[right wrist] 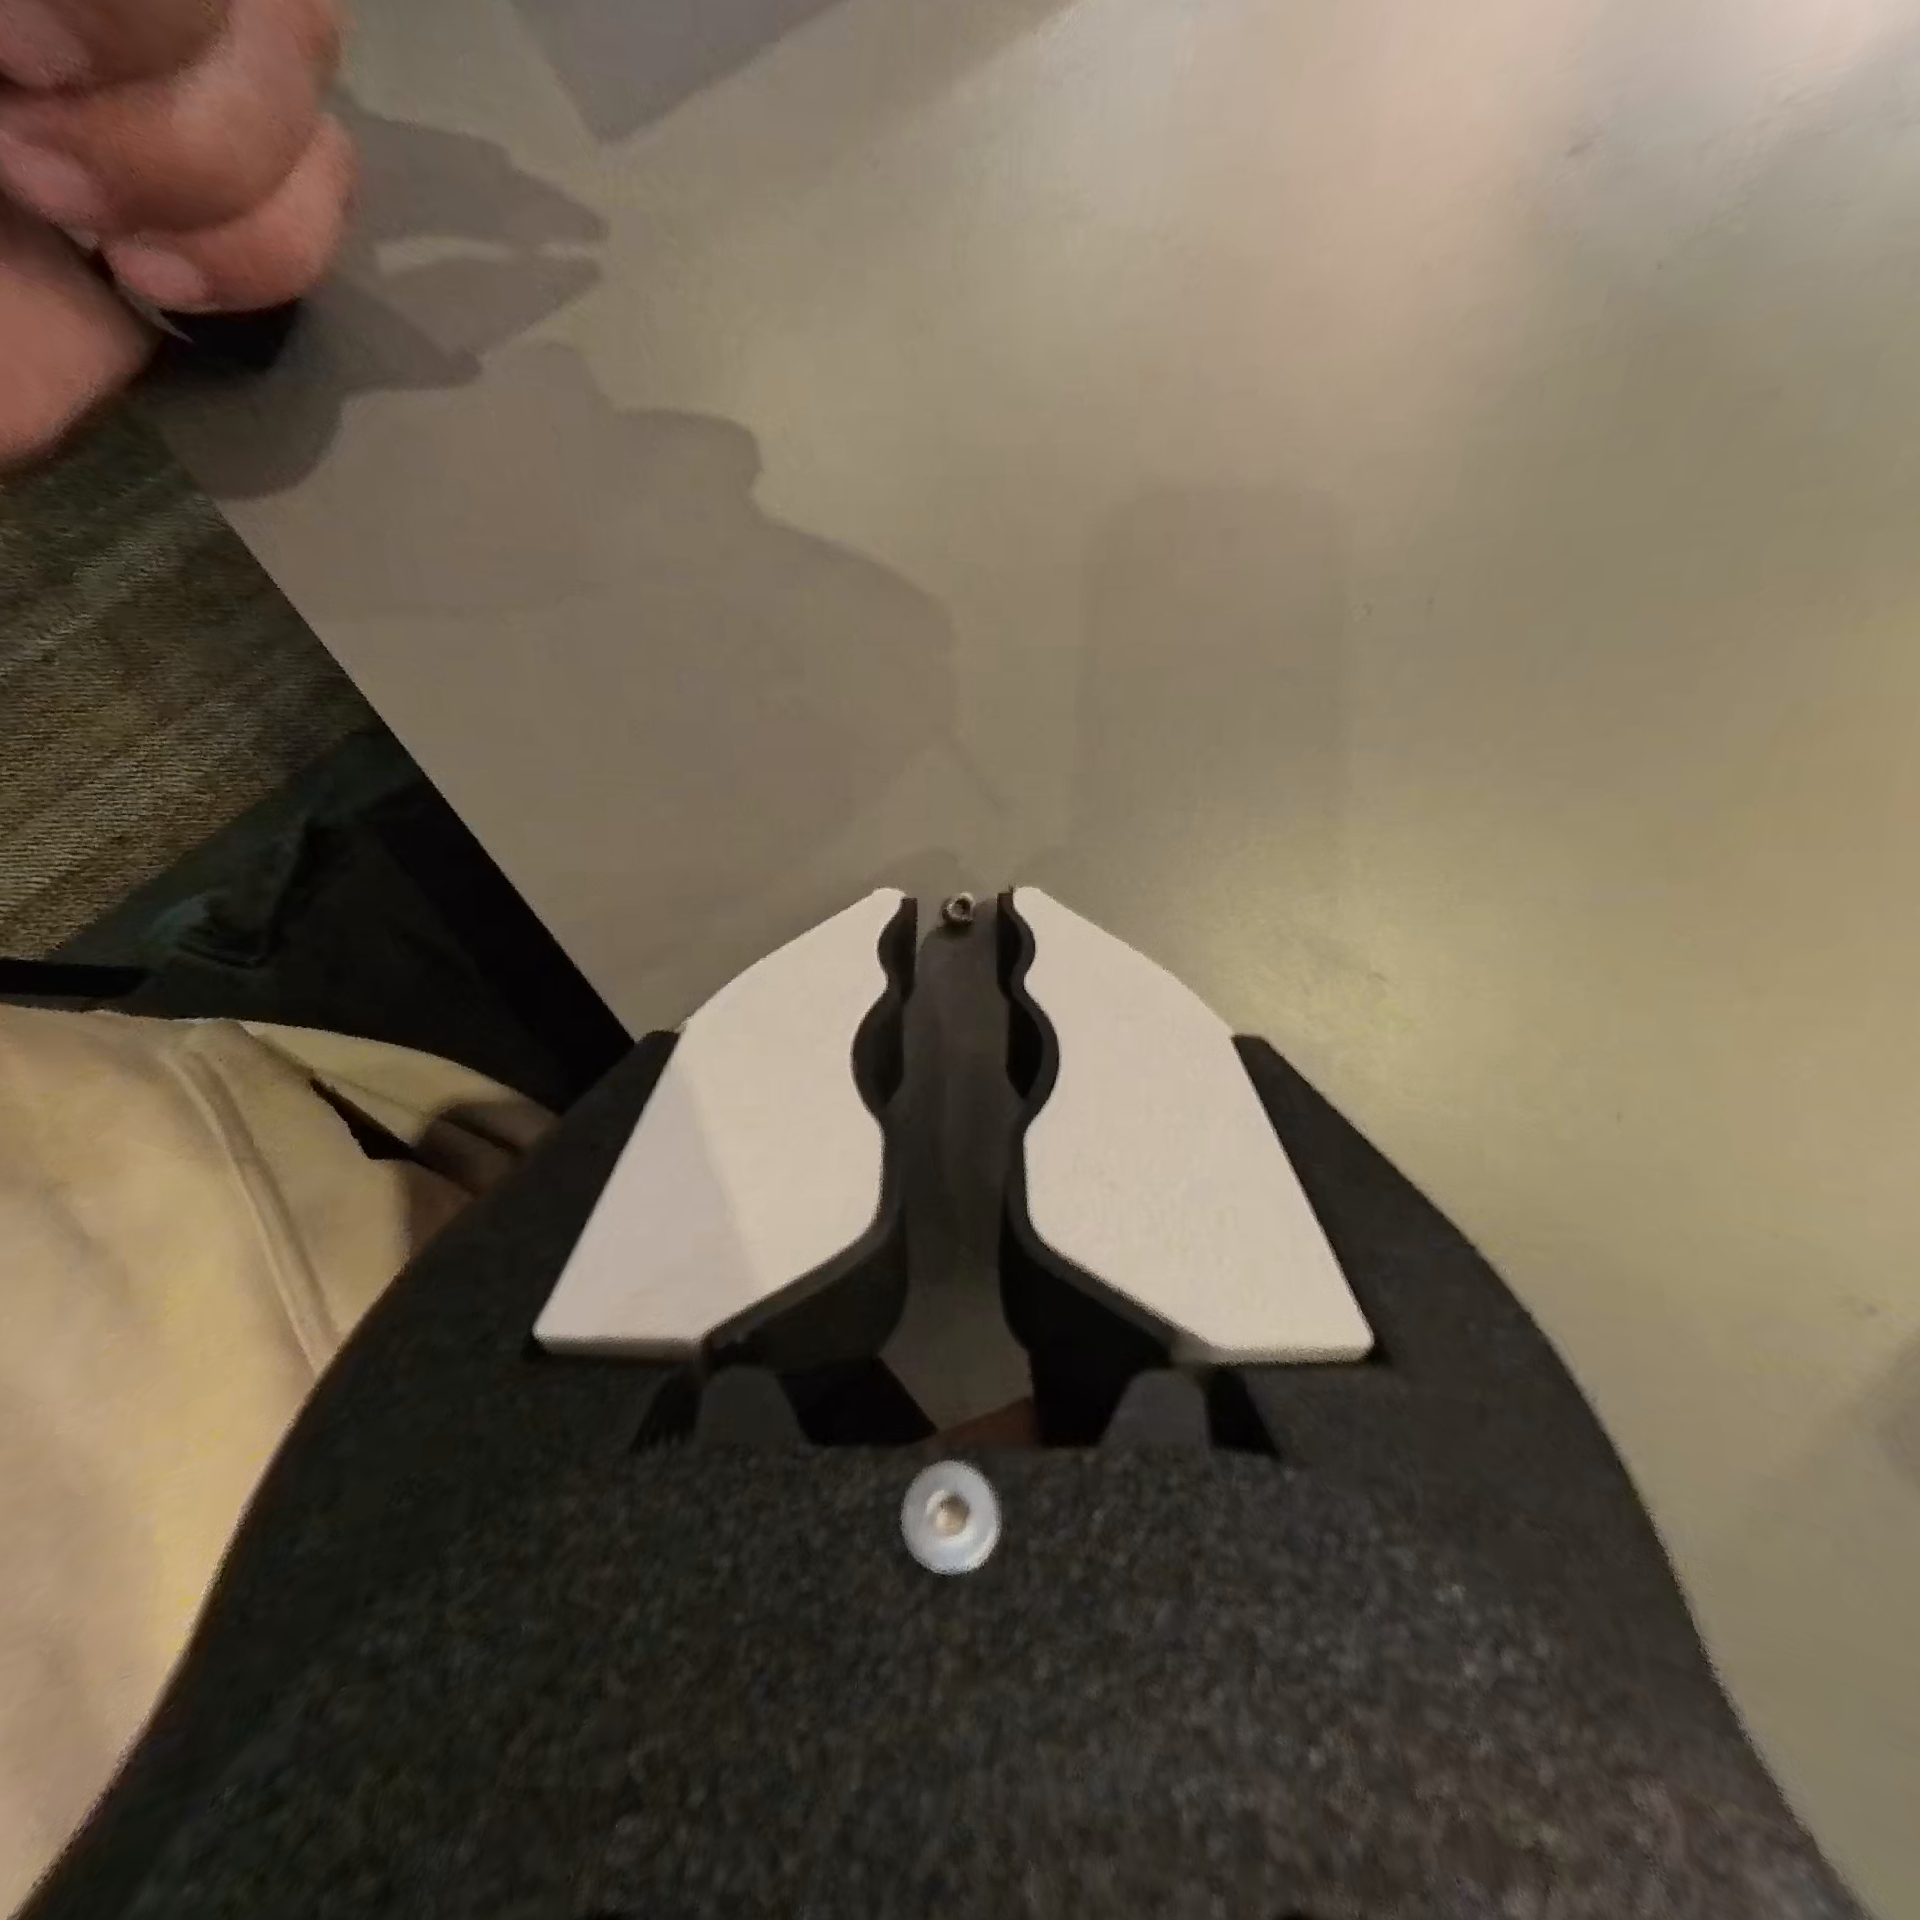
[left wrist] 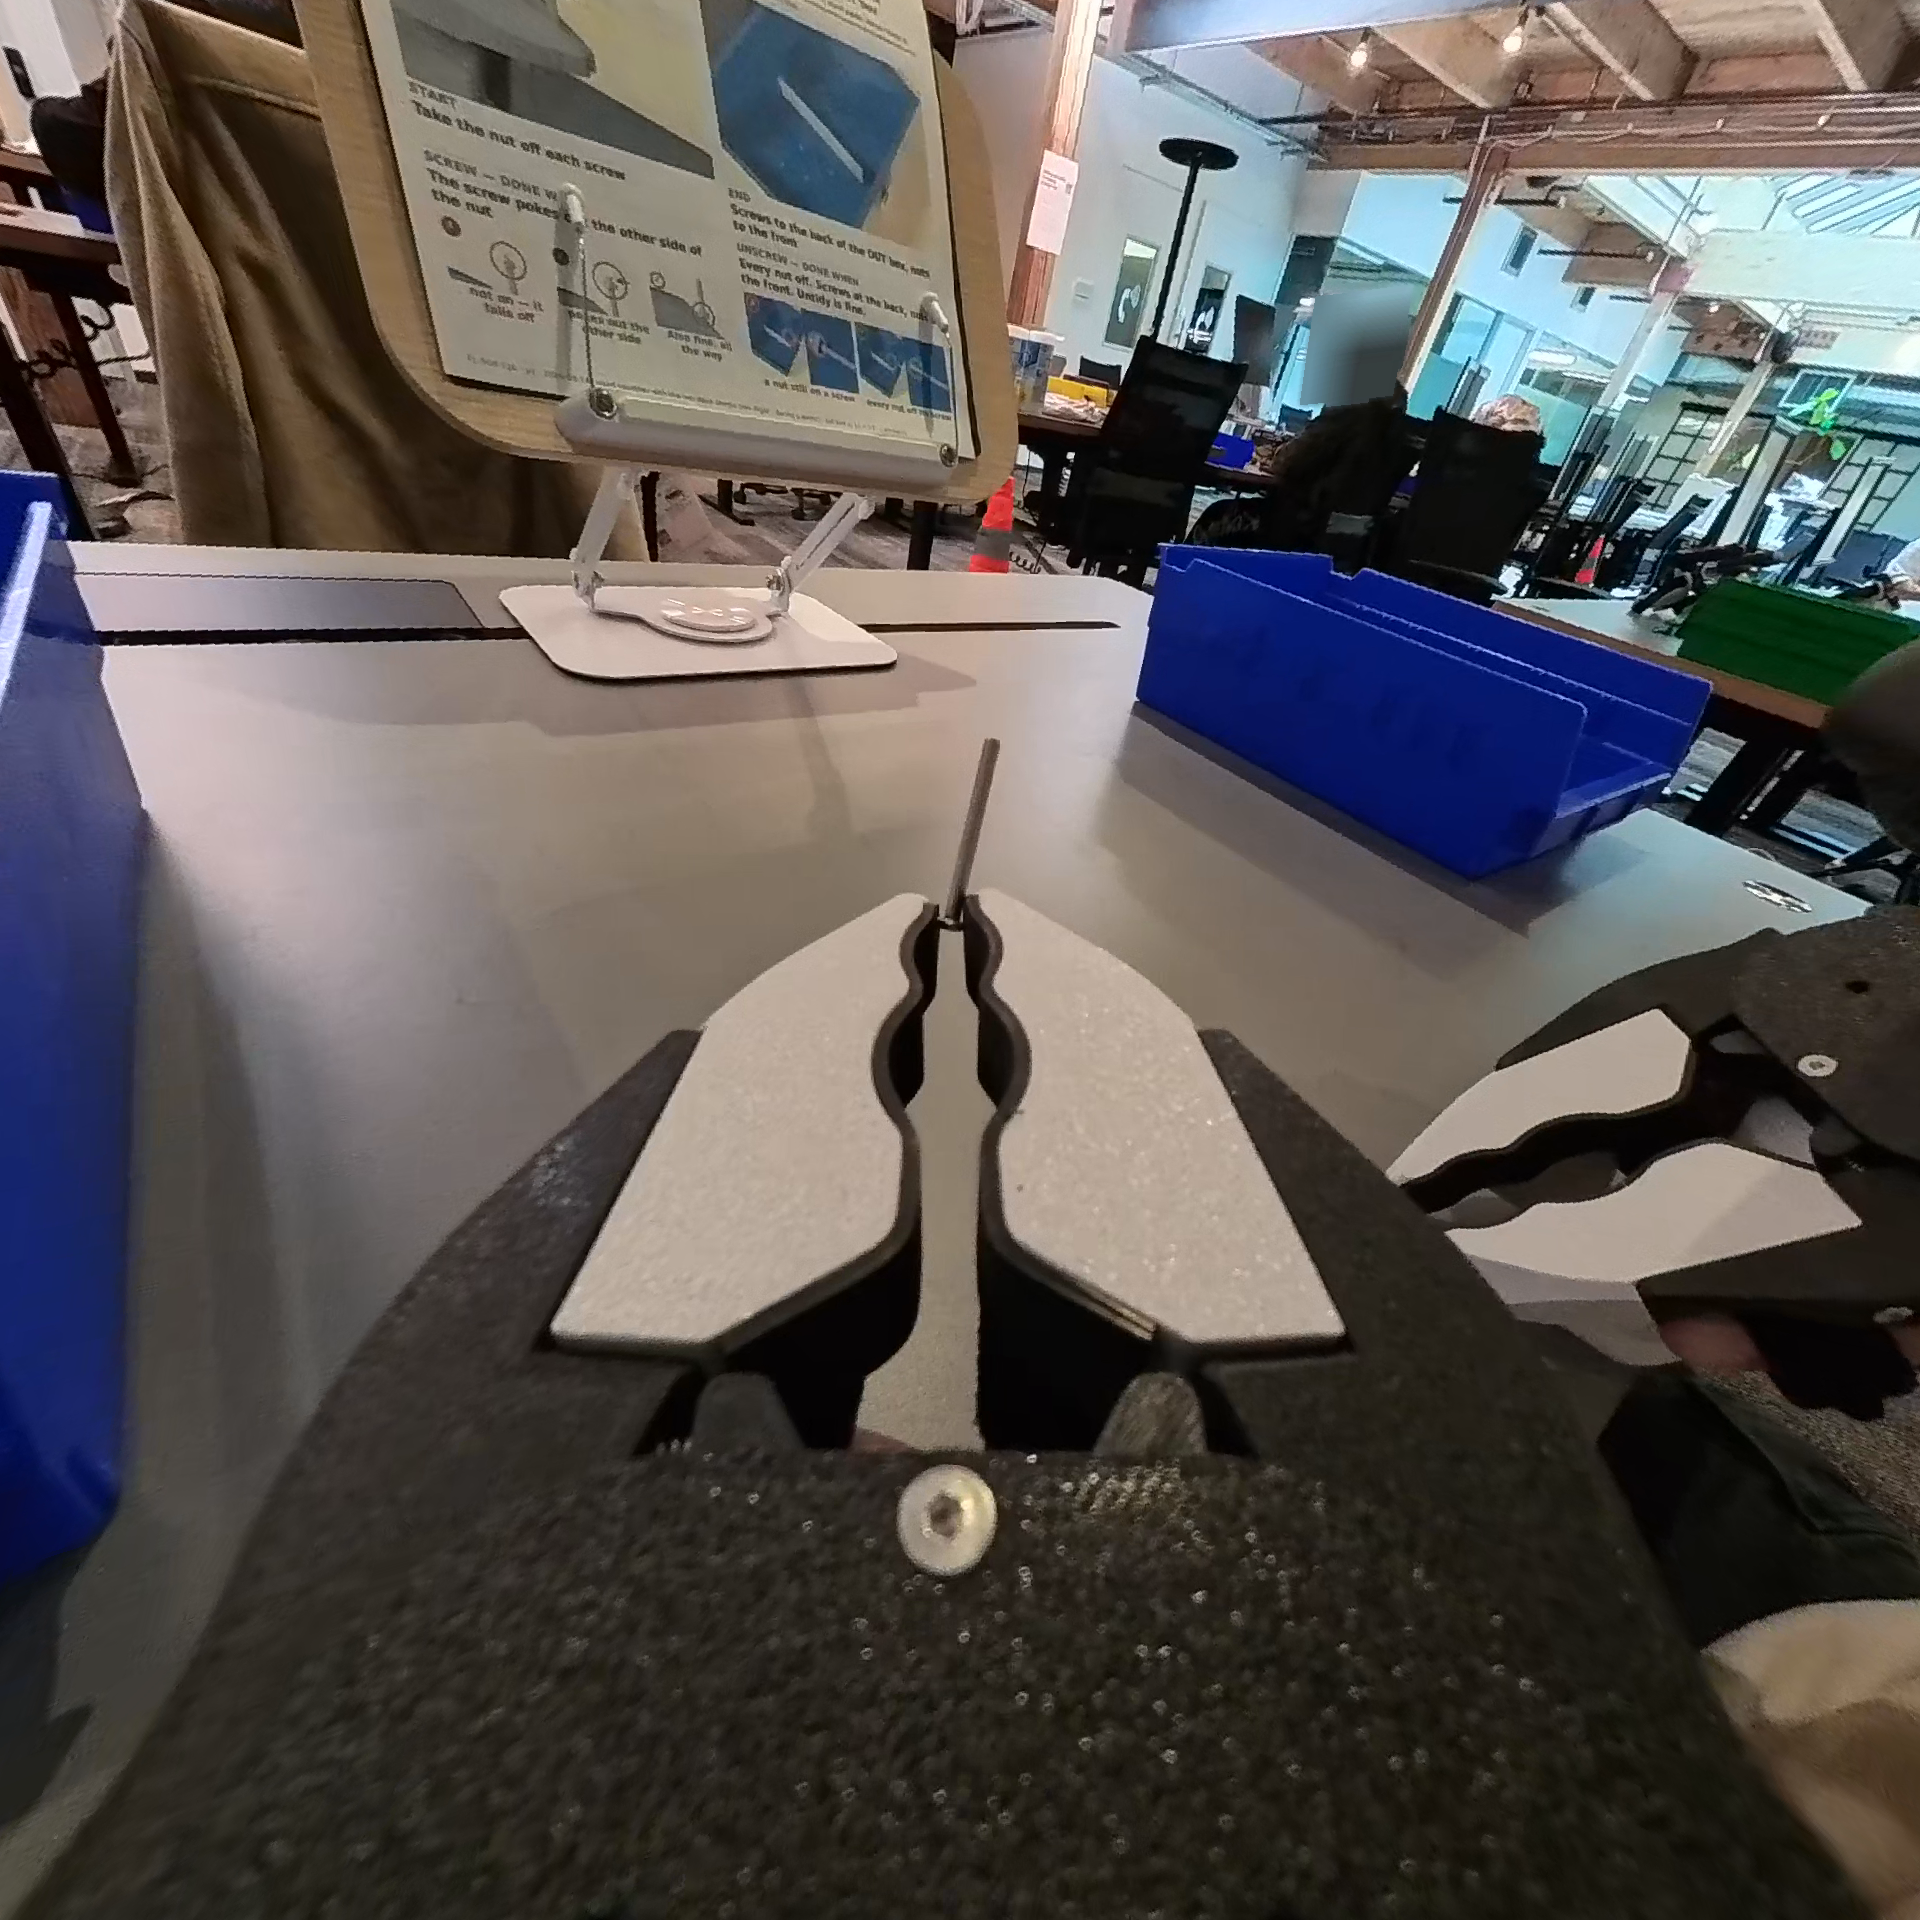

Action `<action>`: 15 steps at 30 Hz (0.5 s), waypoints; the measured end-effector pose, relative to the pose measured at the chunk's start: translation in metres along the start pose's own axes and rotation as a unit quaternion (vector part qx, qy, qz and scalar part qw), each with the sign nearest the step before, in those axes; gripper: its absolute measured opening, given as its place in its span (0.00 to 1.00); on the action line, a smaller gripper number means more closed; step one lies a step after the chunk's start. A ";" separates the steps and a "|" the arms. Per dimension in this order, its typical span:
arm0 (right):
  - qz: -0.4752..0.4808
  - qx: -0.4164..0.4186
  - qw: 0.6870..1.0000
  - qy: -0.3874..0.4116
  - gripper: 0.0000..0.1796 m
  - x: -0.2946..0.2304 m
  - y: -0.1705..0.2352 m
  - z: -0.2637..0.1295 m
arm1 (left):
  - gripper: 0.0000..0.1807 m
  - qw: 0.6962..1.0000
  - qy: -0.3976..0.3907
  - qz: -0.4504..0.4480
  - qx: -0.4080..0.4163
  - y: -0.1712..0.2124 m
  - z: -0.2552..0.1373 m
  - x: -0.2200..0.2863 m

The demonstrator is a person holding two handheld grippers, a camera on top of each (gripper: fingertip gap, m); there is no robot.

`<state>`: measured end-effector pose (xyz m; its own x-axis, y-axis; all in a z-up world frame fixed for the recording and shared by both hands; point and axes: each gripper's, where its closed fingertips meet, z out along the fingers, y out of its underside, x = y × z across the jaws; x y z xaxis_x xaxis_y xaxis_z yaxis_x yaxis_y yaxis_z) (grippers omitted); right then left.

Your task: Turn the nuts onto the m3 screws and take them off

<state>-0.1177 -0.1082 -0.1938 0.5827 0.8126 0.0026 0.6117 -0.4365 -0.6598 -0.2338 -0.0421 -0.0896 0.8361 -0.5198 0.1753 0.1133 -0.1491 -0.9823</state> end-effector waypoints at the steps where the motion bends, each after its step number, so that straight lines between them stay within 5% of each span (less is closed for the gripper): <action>1: 0.004 0.000 1.000 0.000 0.08 0.000 0.000 0.000 | 0.02 1.000 0.000 0.000 0.000 0.000 0.000 0.000; 15: 0.080 0.008 0.996 0.045 0.03 0.003 0.001 0.000 | 0.02 1.000 0.008 0.001 0.001 0.000 0.000 0.002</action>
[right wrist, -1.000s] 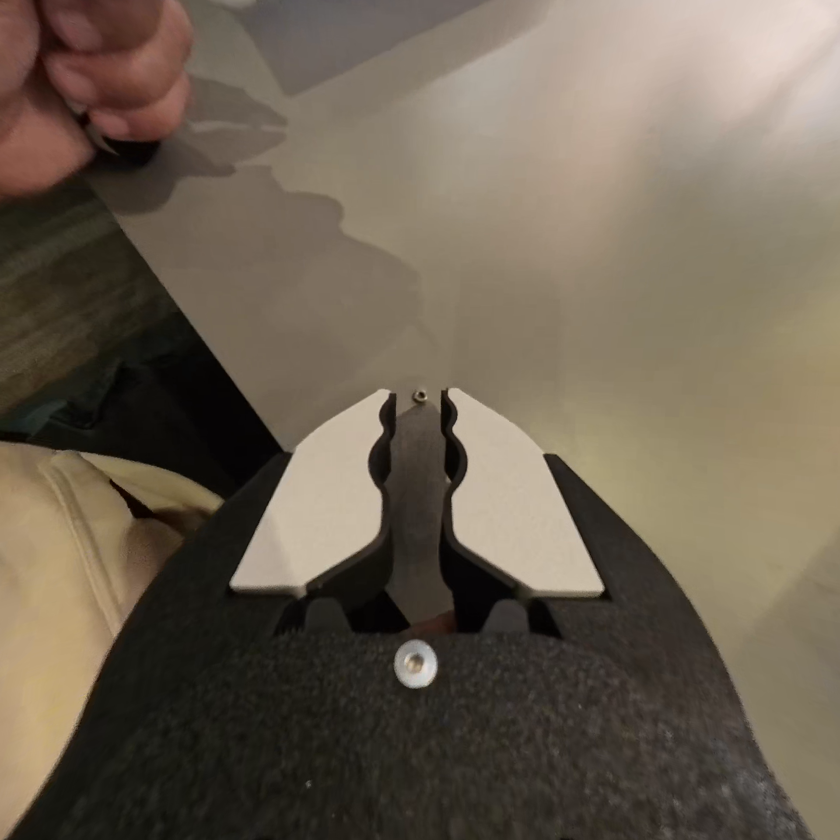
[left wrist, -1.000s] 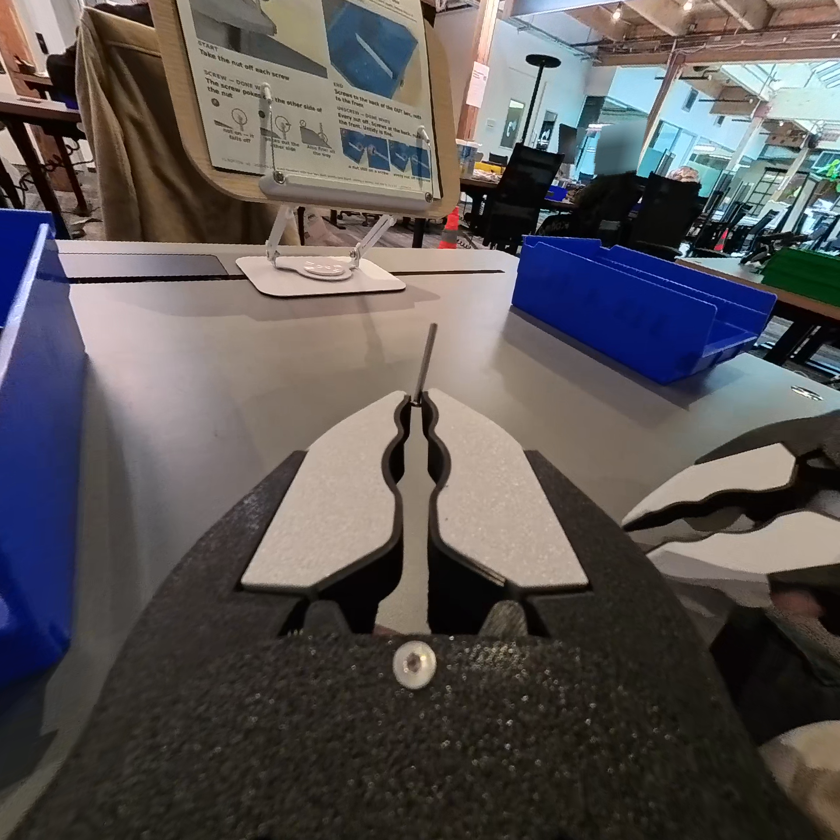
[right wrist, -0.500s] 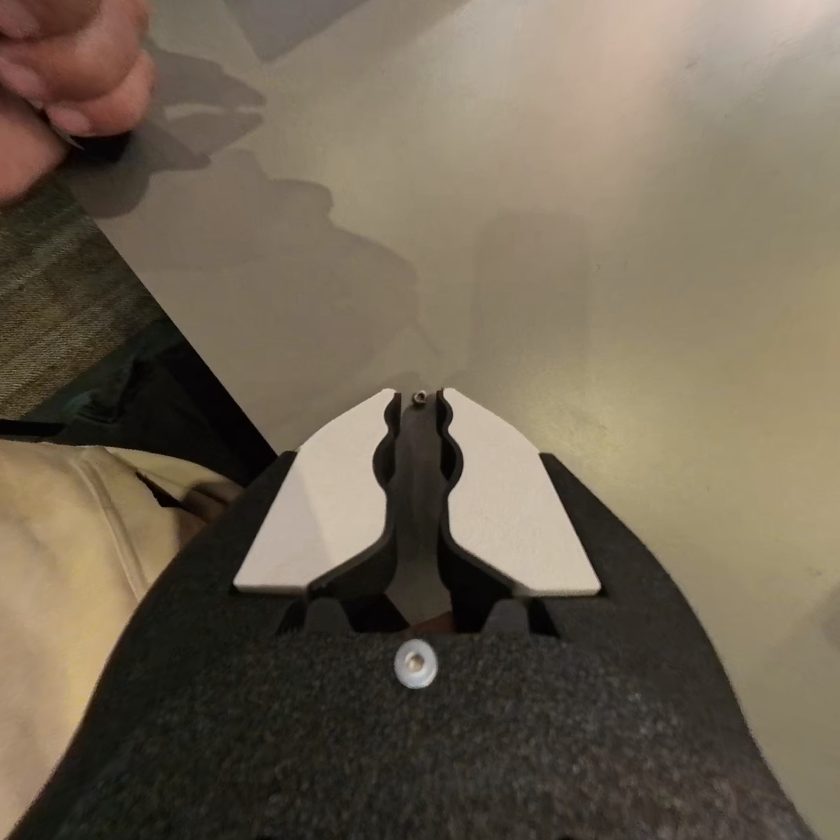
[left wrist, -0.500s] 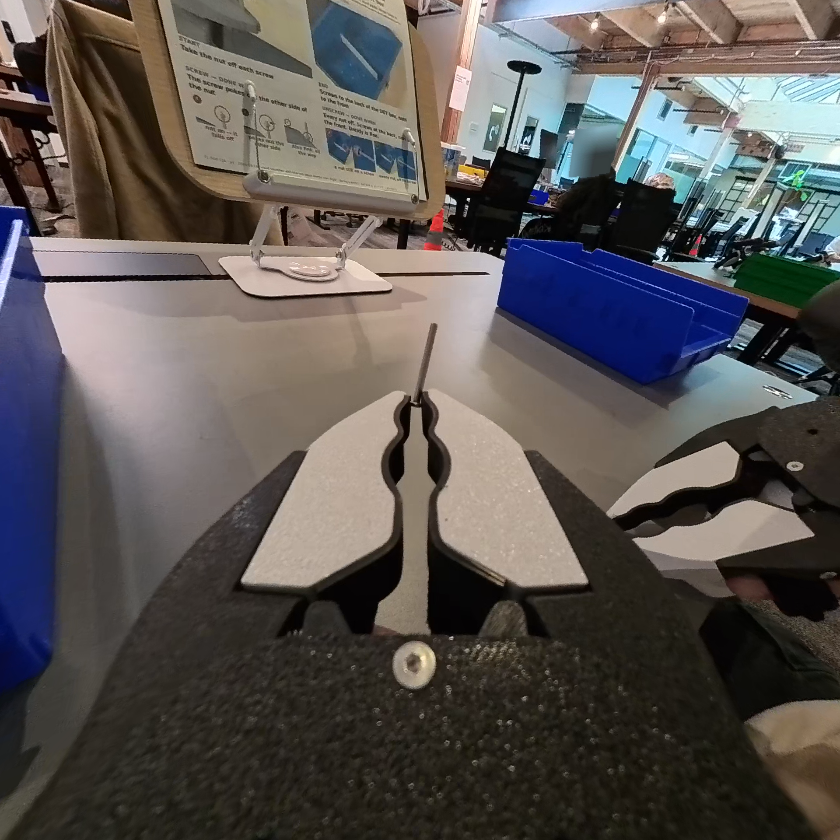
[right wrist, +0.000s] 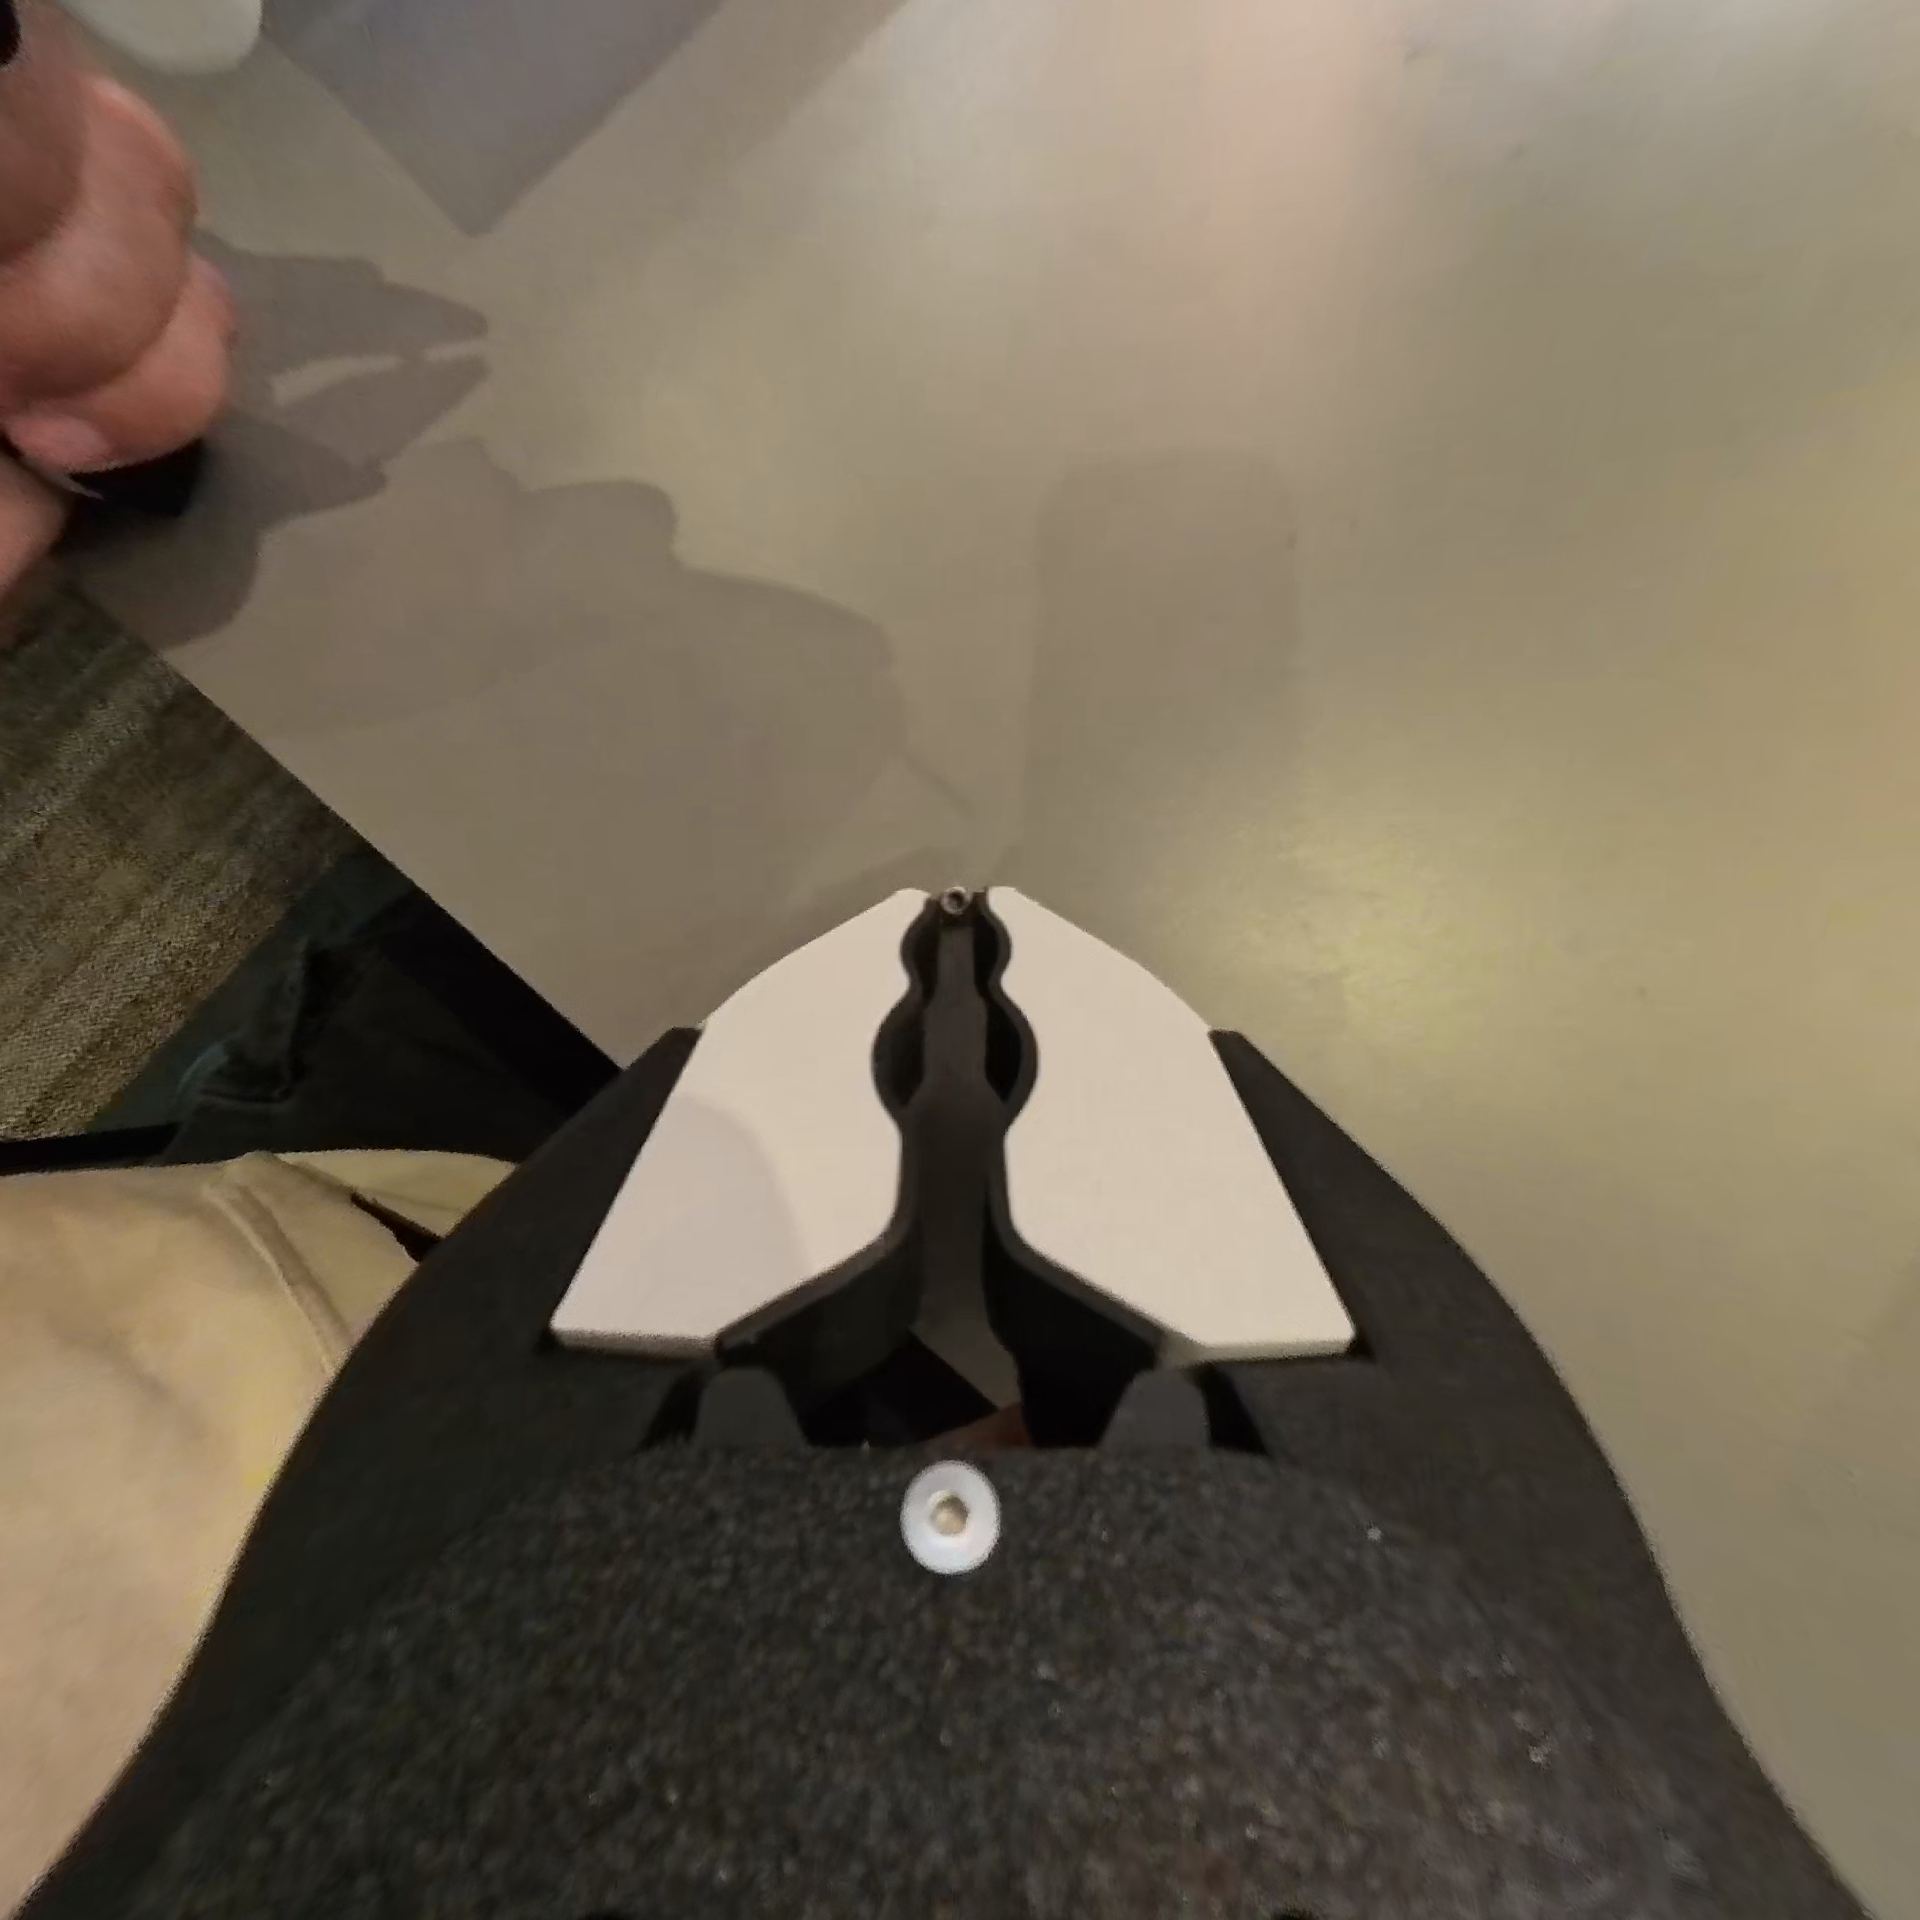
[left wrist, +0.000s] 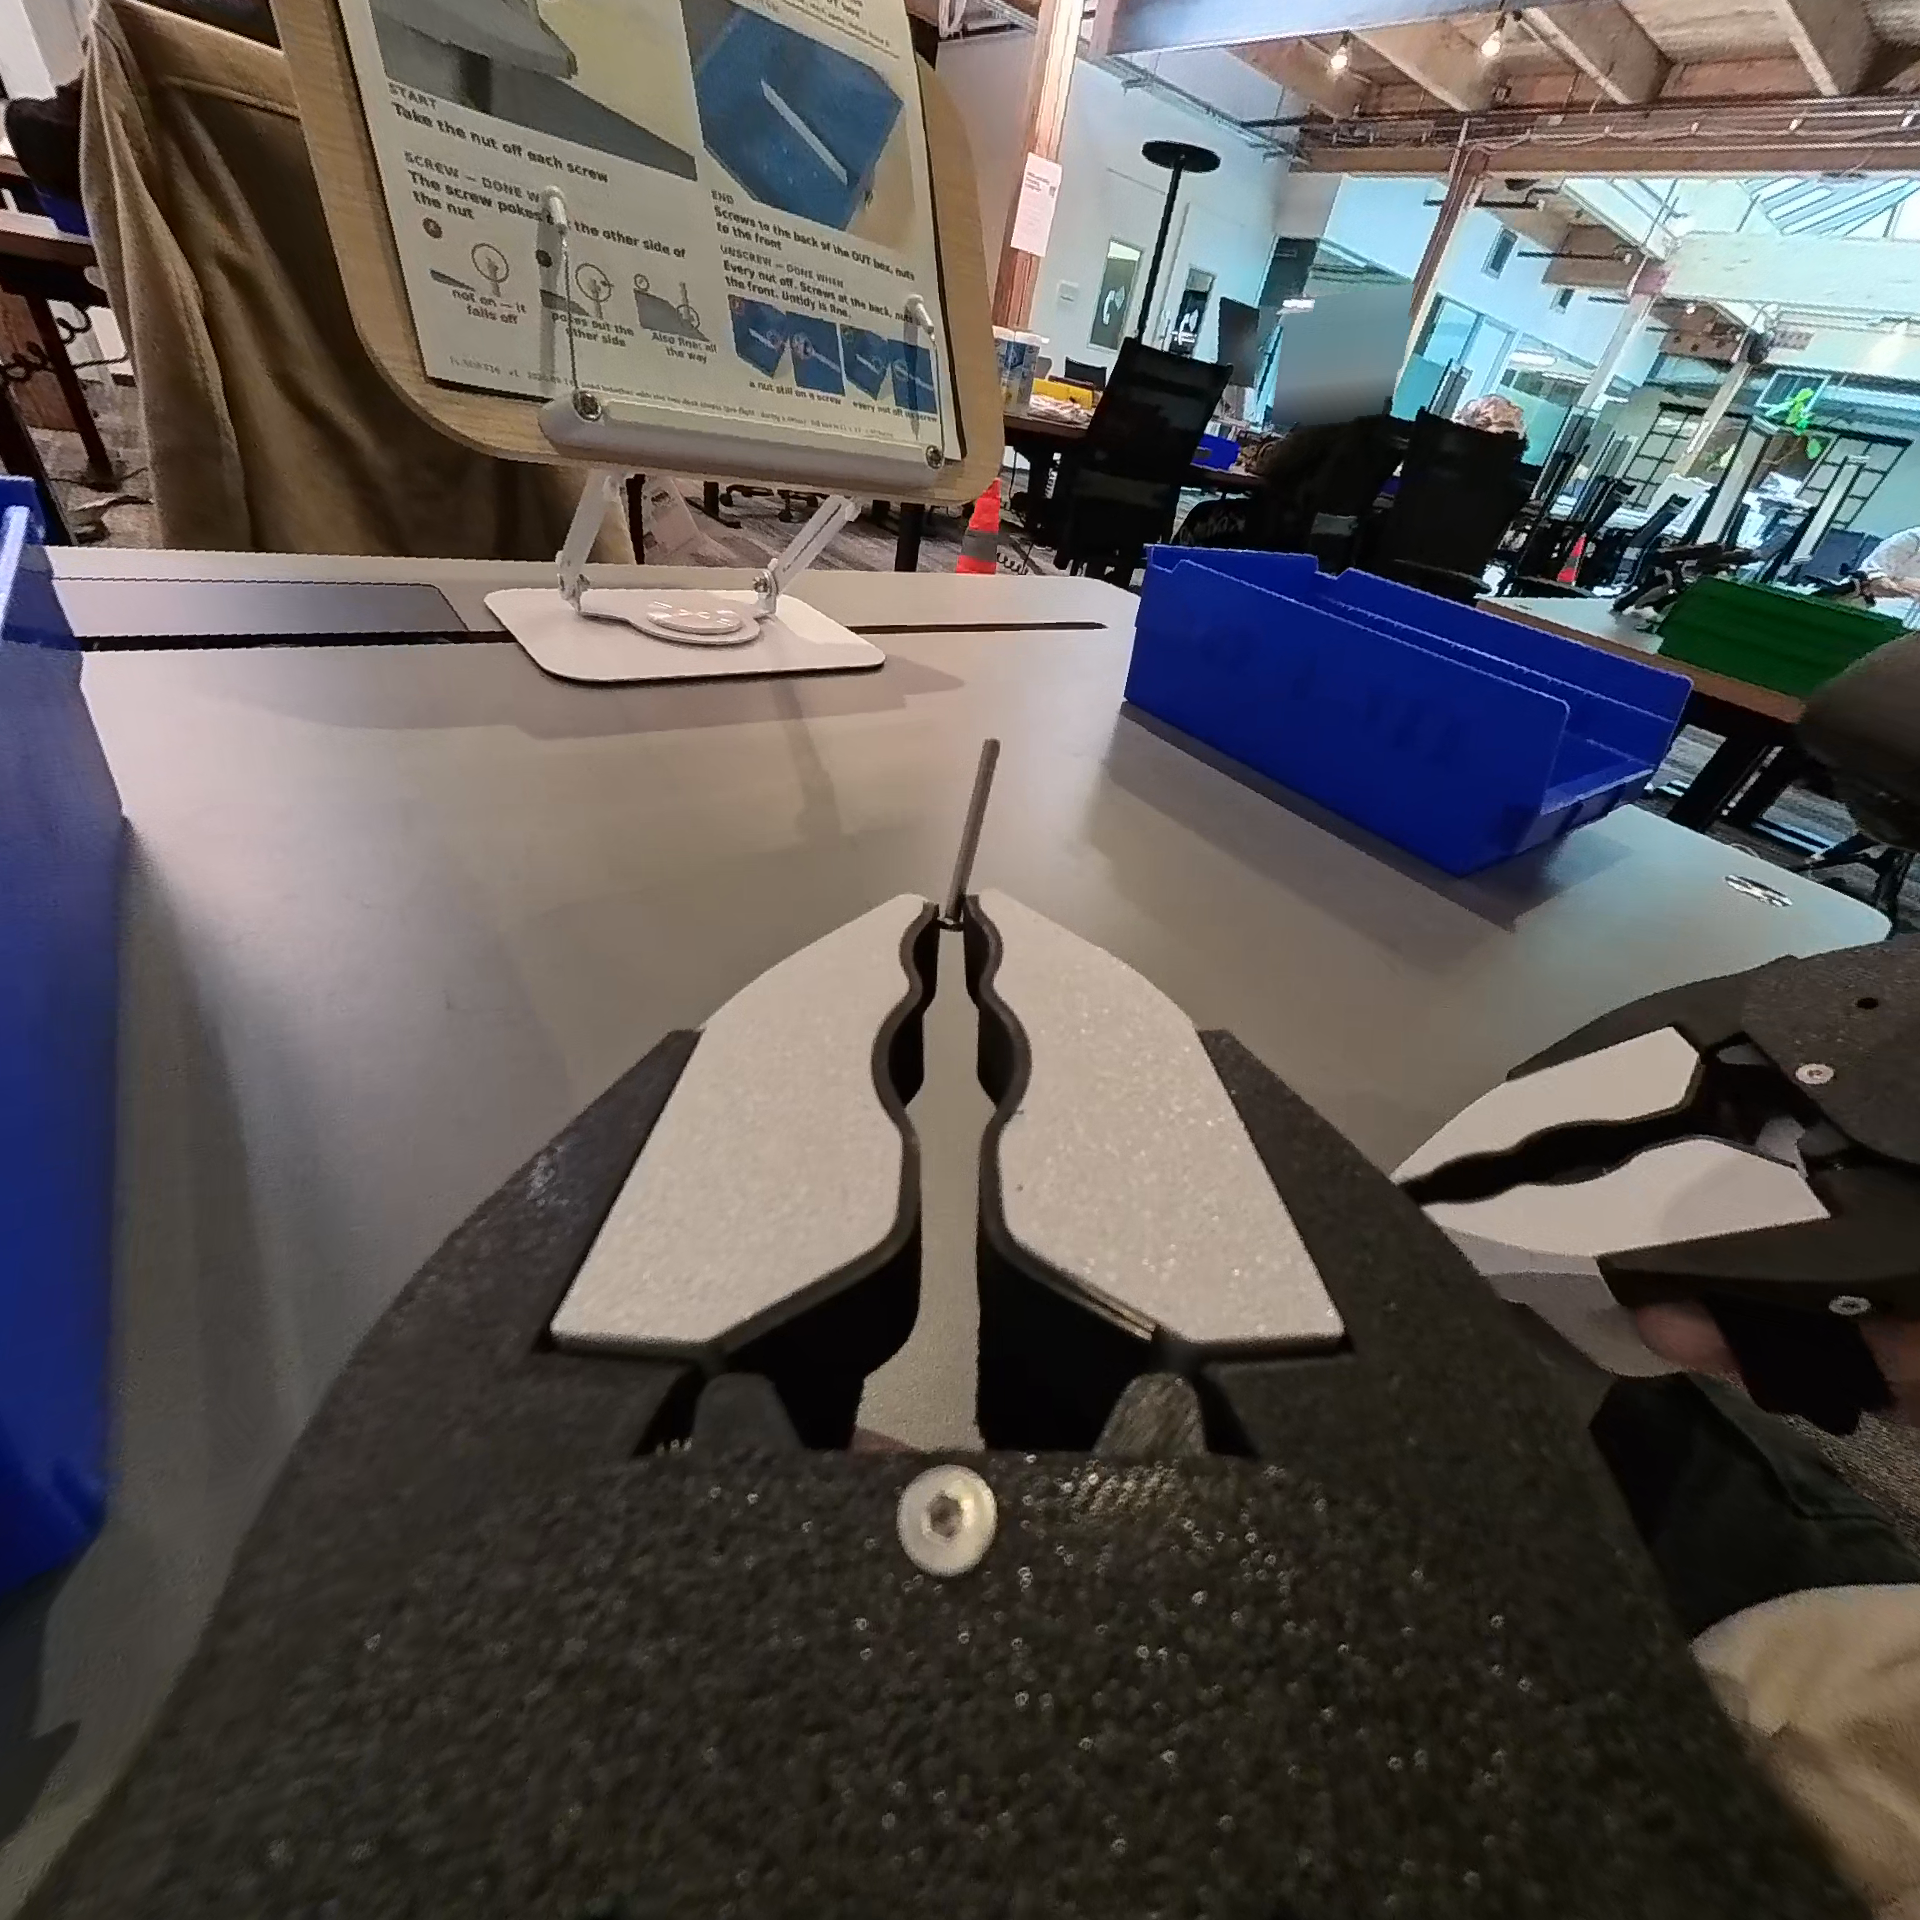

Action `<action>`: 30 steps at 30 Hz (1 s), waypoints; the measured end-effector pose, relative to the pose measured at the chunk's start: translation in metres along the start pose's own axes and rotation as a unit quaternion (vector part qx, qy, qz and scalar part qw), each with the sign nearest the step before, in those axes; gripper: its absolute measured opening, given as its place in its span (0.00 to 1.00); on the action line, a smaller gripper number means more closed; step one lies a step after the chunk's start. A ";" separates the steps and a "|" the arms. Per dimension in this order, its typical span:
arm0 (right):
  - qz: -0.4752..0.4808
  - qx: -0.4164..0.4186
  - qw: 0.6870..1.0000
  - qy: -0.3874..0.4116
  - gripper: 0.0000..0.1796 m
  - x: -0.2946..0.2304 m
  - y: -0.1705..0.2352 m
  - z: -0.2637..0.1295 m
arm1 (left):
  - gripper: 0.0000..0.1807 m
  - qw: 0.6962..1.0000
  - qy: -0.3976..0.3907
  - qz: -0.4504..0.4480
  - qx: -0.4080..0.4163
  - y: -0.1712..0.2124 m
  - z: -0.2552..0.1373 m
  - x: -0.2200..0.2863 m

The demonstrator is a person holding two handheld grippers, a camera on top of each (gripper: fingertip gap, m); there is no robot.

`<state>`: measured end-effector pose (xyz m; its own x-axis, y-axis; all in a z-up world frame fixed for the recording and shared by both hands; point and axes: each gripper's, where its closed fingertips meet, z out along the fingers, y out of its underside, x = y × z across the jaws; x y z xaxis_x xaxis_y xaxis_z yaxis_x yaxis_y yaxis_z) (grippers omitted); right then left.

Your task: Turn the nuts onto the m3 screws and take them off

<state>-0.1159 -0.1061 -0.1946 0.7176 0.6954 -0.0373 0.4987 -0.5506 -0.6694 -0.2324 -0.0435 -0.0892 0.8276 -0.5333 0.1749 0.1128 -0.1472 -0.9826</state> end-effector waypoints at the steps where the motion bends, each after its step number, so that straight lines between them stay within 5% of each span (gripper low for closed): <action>1: -0.001 0.001 1.000 0.002 0.03 0.000 0.000 0.000 | 0.02 1.000 0.001 -0.001 0.001 0.000 0.000 0.000; 30: -0.038 0.018 0.999 -0.016 0.03 -0.006 -0.007 0.006 | 0.02 1.000 0.019 0.008 -0.008 0.002 0.001 0.006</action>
<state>-0.1262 -0.1037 -0.1940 0.6617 0.7497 -0.0091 0.5329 -0.4788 -0.6977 -0.2265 -0.0463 -0.0903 0.8076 -0.5669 0.1624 0.0908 -0.1524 -0.9841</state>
